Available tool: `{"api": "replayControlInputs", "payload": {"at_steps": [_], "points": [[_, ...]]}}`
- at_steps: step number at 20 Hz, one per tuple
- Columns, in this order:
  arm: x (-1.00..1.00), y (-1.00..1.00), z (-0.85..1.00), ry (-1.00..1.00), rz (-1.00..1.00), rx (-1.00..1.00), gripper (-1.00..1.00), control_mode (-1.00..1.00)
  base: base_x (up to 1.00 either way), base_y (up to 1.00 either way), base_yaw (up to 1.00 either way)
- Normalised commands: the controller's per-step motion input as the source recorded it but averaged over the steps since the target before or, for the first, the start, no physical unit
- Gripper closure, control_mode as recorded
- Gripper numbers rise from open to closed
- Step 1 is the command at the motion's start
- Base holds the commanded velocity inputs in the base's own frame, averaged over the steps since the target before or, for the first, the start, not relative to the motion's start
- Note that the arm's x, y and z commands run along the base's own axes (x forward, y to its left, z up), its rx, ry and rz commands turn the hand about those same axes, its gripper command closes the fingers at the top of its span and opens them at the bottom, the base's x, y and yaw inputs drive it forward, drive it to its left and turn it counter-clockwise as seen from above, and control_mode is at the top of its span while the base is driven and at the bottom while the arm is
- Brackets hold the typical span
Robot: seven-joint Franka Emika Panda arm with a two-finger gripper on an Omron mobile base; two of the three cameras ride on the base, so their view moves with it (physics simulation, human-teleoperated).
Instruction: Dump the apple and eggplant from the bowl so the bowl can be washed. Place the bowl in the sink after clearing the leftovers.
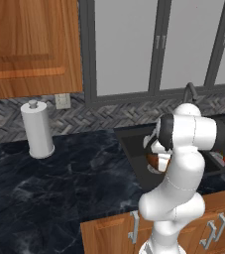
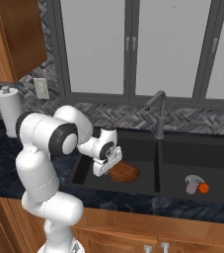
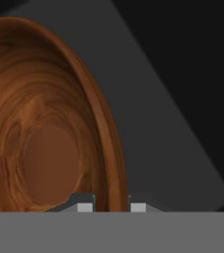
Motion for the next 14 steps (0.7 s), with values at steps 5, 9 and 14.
{"api": "replayControlInputs", "payload": {"at_steps": [5, 9, 14], "points": [[0.32, -0.09, -0.41, 0.00, -0.01, -0.01, 1.00, -1.00, 0.00, 0.00, 0.00], [0.02, -0.07, -0.41, 0.01, 0.00, 0.00, 1.00, -1.00, 0.00, 0.00, 0.00], [0.07, -0.01, -0.37, 0.02, 0.00, 0.00, 1.00, -1.00, 0.00, 0.00, 0.00]]}}
